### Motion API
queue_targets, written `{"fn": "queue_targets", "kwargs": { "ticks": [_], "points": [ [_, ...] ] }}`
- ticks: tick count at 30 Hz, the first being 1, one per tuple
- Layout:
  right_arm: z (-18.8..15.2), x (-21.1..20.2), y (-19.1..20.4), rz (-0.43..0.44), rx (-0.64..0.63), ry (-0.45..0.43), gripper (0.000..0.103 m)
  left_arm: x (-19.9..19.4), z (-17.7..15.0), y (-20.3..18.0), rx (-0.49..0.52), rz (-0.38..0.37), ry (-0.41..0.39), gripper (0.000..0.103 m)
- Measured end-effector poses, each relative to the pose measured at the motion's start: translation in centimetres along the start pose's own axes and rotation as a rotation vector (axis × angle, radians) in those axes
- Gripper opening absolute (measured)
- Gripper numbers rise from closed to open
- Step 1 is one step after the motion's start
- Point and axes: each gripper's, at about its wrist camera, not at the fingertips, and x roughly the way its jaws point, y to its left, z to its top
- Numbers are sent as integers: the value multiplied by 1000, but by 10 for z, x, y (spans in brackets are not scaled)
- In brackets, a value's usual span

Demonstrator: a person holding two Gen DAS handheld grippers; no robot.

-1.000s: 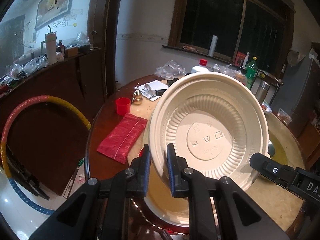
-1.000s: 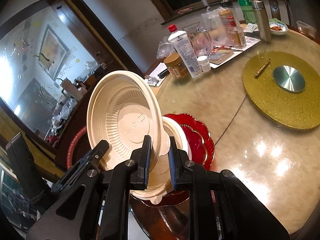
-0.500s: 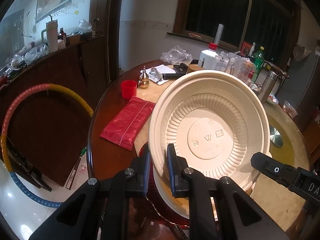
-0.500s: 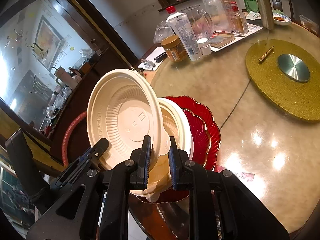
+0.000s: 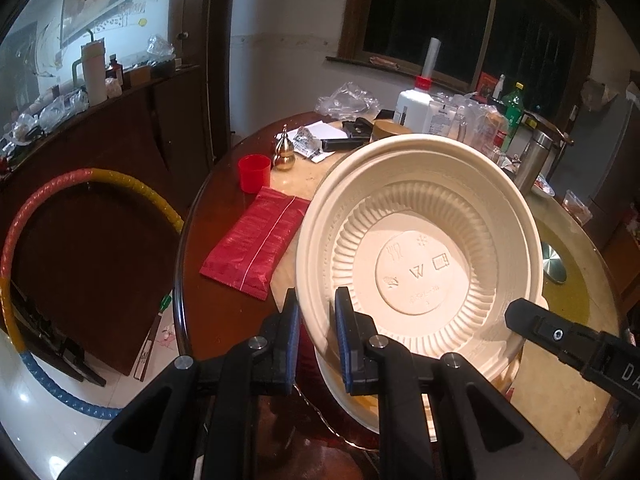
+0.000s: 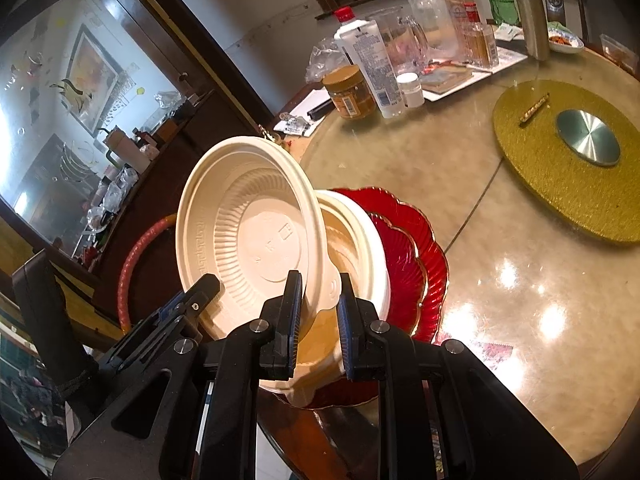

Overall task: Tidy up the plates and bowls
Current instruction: 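Lower the beige bowl into the bowls stacked on the red plates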

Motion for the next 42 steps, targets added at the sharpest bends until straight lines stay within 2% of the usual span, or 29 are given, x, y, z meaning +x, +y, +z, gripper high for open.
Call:
{"fn": "queue_targets", "kwargs": {
  "ticks": [22, 28, 35, 42],
  "points": [
    [5, 4, 6, -43, -40, 35, 17, 11, 2, 4, 13, -26, 53, 17],
    [12, -3, 15, -69, -86, 32, 17, 8, 9, 3, 29, -36, 58, 18],
    [20, -6, 22, -57, -105, 58, 17, 10, 18, 7, 49, -54, 106, 18],
    [16, -1, 10, -50, -65, 91, 18, 18, 12, 1, 69, -64, 141, 18]
  ]
}}
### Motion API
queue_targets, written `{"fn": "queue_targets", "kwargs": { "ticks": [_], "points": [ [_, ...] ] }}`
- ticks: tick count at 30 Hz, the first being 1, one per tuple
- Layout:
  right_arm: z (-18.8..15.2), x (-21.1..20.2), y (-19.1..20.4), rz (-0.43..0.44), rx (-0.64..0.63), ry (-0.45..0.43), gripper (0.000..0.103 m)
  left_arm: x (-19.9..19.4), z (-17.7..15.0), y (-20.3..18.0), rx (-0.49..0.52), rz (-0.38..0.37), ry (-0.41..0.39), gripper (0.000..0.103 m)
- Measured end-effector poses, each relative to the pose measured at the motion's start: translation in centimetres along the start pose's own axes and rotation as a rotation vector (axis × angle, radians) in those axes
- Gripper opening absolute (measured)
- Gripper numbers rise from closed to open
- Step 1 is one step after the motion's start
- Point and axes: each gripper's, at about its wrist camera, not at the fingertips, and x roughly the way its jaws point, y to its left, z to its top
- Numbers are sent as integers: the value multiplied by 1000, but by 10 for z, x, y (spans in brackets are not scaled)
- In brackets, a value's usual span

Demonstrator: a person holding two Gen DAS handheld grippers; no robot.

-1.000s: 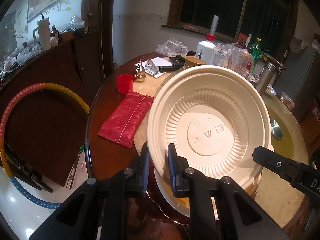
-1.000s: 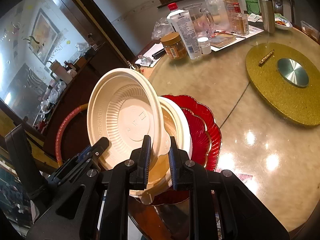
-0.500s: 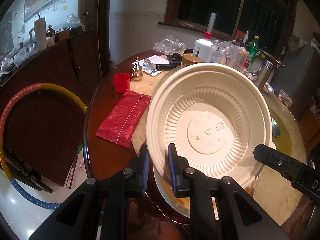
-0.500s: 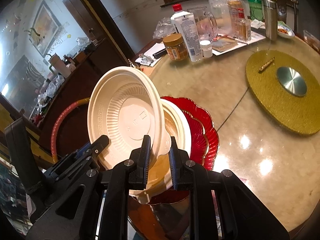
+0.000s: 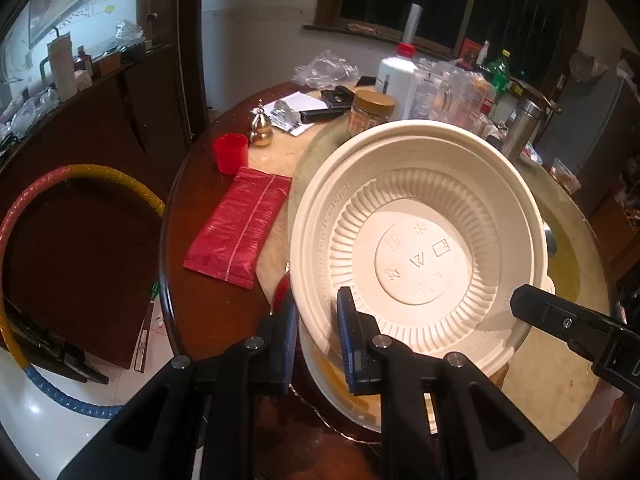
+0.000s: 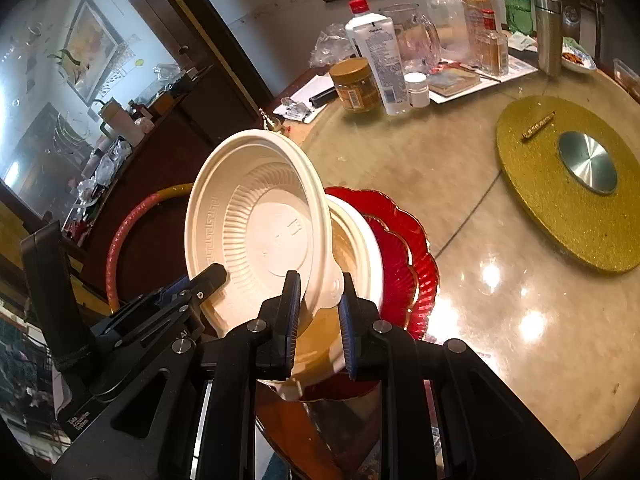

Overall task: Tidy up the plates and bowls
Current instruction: 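Lower the beige bowl into the bowls stacked on the red plates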

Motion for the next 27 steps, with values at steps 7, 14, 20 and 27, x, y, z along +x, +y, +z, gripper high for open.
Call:
{"fn": "queue_targets", "kwargs": {
  "ticks": [7, 14, 20, 27],
  "points": [
    [-10, -2, -9, 51, 24, 47, 18, -2, -5, -1, 54, 5, 23, 20],
    [-15, -1, -12, 89, 46, 74, 19, -2, -6, -2, 89, 21, 35, 21],
    [-16, -1, -13, 95, 50, 76, 19, -1, -8, -3, 86, 25, 34, 22],
    [-17, -1, -15, 96, 41, 84, 20, 1, -11, -4, 86, 27, 44, 22]
  ]
}}
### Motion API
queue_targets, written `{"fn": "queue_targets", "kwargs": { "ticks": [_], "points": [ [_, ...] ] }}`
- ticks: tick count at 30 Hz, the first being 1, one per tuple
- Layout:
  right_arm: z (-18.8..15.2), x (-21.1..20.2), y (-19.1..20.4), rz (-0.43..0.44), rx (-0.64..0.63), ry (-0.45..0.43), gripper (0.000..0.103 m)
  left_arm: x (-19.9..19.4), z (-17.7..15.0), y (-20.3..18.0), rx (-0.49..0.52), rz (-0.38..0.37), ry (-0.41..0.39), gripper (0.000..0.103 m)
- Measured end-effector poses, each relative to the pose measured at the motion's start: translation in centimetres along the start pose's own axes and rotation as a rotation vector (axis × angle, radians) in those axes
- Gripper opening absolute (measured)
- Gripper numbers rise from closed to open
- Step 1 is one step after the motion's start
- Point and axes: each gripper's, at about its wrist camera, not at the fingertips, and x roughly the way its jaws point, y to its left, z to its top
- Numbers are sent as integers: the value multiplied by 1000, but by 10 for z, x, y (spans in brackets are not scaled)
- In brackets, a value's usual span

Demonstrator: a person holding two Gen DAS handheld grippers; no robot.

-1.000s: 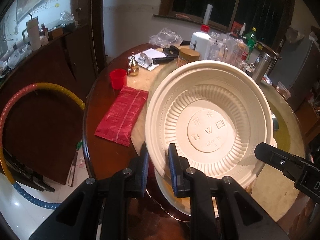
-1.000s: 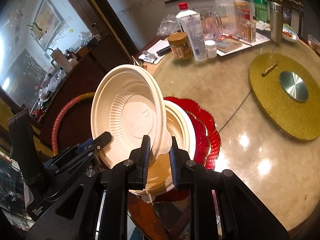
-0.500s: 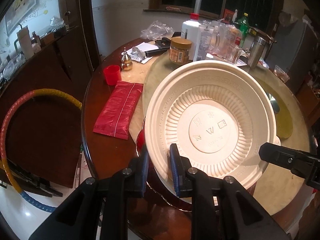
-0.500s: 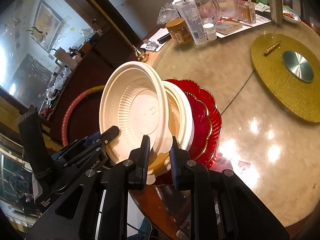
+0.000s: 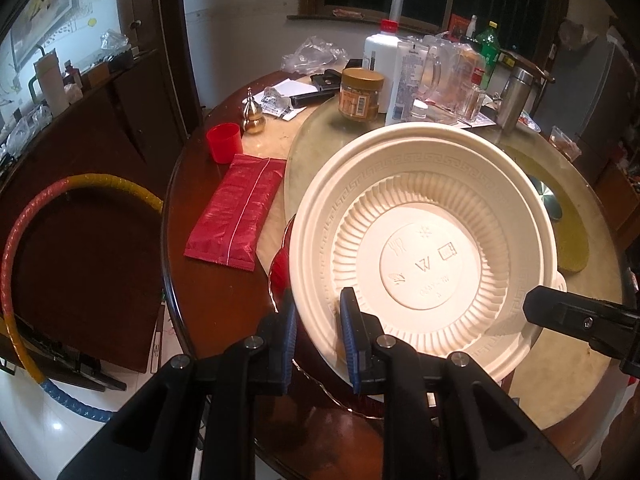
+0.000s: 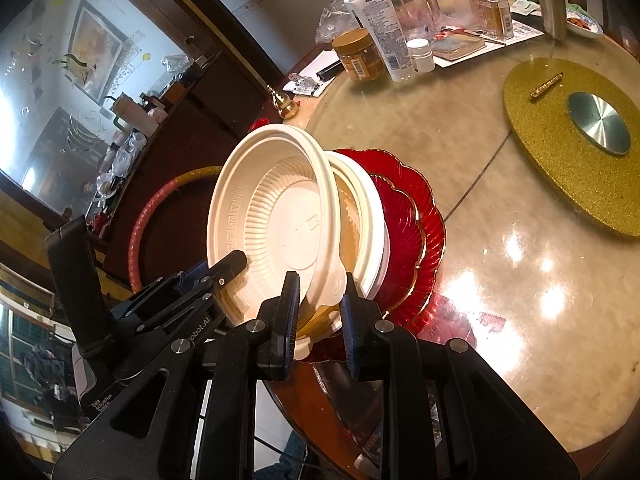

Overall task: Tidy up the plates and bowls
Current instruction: 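Lower the beige bowl into the bowls stacked on the red plates, then open both grippers to release the beige bowl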

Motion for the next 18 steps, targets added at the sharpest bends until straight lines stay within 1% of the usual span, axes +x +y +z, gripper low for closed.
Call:
{"fn": "queue_targets", "kwargs": {
  "ticks": [9, 11, 13, 18],
  "points": [
    [3, 1, 4, -26, -47, 26, 19, -1, -3, -6, 56, 8, 18, 24],
    [4, 2, 5, -31, -62, 39, 22, 0, -4, -6, 63, 5, 27, 24],
    [3, 2, 5, -32, -68, 49, 22, 1, -4, -7, 68, 7, 33, 24],
    [3, 1, 3, -29, -65, 42, 23, 1, -5, -9, 72, 8, 35, 25]
  ]
}}
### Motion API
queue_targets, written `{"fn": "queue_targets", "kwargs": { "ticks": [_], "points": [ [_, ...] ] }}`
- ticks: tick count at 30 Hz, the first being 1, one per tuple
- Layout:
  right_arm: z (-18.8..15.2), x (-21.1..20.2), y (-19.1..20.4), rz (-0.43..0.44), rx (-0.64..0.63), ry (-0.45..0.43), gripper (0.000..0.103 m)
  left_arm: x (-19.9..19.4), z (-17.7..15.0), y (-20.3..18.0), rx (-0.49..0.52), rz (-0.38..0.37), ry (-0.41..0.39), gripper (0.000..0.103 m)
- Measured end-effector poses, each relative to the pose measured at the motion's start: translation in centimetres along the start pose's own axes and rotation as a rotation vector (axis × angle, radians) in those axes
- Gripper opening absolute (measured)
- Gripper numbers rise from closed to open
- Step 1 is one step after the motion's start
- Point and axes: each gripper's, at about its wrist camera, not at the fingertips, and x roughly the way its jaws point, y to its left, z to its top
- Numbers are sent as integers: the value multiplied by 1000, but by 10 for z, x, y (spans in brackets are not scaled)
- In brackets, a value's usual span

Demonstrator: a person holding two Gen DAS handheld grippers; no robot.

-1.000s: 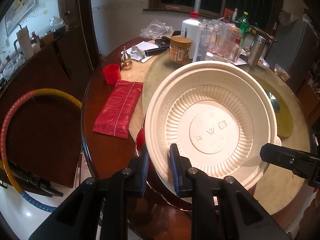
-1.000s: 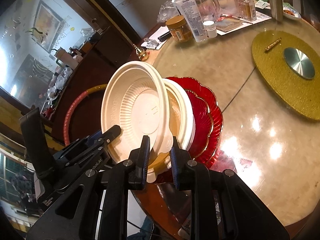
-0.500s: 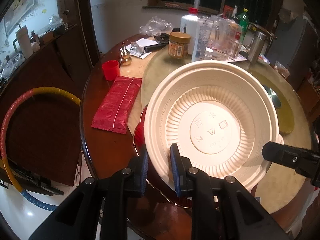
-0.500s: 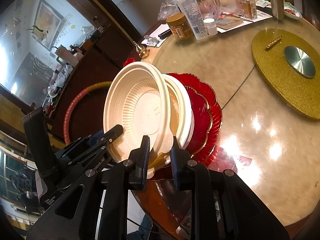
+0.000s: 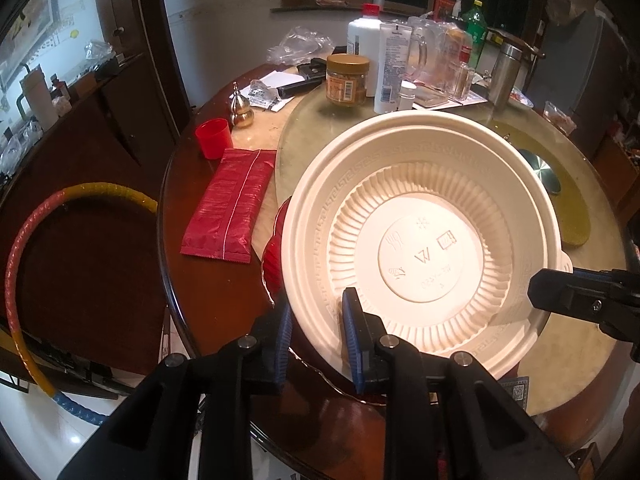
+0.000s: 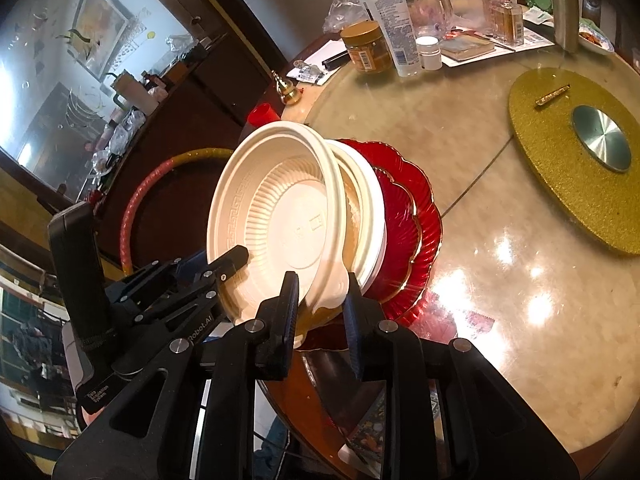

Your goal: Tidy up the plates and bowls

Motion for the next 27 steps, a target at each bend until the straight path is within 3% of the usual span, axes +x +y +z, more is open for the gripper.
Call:
{"fn": "queue_targets", "kwargs": {
  "ticks": [2, 4, 6, 8, 10, 12, 17, 19, 21, 22, 27],
  "points": [
    [0, -1, 1, -2, -5, -1, 23, 0, 0, 0, 1, 0, -1, 26],
    [-1, -2, 1, -3, -8, -8, 23, -1, -1, 0, 3, 4, -5, 34],
    [-1, -4, 2, -7, -10, -15, 24, -3, -1, 0, 0, -4, -11, 53],
    [-1, -4, 3, -12, -20, -12, 24, -5, -2, 0, 0, -6, -21, 56],
    [-1, -4, 4, -18, -31, -11, 30, -7, -2, 0, -1, -1, -26, 56],
    [-2, -6, 6, -17, -42, -16, 47, -7, -2, 0, -3, 1, -28, 56],
    [-5, -9, 9, -36, -81, -27, 54, -9, -4, 0, -11, 18, -38, 61],
    [-6, -13, 10, -42, -99, -34, 66, -12, -5, 1, -15, 25, -51, 63],
    [-7, -17, 11, -48, -125, -53, 77, -15, -7, 1, -31, 44, -71, 78],
    [-7, -19, 13, -65, -149, -61, 80, -16, -8, 1, -39, 48, -83, 79],
    [-15, -26, 17, -149, -286, -93, 83, -16, -14, 2, -77, 49, -99, 80]
  ]
}}
